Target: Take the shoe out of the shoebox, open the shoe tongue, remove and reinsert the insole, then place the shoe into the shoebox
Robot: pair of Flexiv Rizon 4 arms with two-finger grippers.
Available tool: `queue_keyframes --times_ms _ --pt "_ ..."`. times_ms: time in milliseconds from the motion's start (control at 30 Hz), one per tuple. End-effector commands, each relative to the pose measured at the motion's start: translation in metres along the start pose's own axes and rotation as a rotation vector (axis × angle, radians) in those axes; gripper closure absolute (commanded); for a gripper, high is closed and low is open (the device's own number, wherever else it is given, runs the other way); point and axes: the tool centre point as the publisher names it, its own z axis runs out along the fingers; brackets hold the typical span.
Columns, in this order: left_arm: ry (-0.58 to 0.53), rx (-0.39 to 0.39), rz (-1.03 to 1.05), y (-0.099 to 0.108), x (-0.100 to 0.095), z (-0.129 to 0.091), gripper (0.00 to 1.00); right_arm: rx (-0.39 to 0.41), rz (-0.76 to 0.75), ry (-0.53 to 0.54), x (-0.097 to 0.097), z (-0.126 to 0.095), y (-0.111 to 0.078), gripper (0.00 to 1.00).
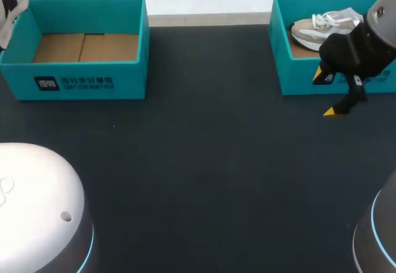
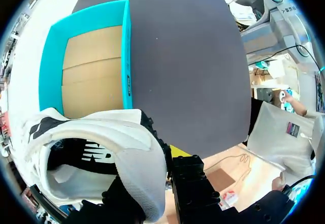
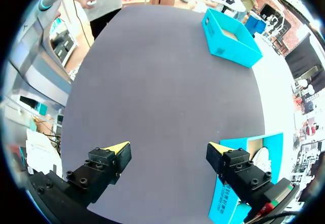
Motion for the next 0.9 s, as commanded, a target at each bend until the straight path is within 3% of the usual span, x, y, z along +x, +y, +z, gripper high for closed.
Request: queue_keyframes --times_ms 33,333,467,867,900 --pt "0.049 -0.002 0.003 -0.007 -0.024 -0.001 1.00 0.002 0.000 -0.001 0.001 0.001 0.000 0.00" --pt "0.036 0.011 0.023 -0.029 -0.050 -0.001 1.00 0.002 0.000 -0.001 0.001 0.001 0.000 0.00" --pt "0.049 0.018 -0.003 -0.042 -0.046 -0.001 1.00 0.002 0.000 -0.001 0.001 0.001 0.000 0.00" --pt "0.049 0.018 -0.003 -0.042 -0.046 -0.001 1.00 0.002 0.000 -0.001 0.001 0.001 0.000 0.00" --pt "0.053 -0.021 0.155 -0.046 -0.047 -0.003 1.00 0.002 0.000 -0.001 0.001 0.001 0.000 0.00"
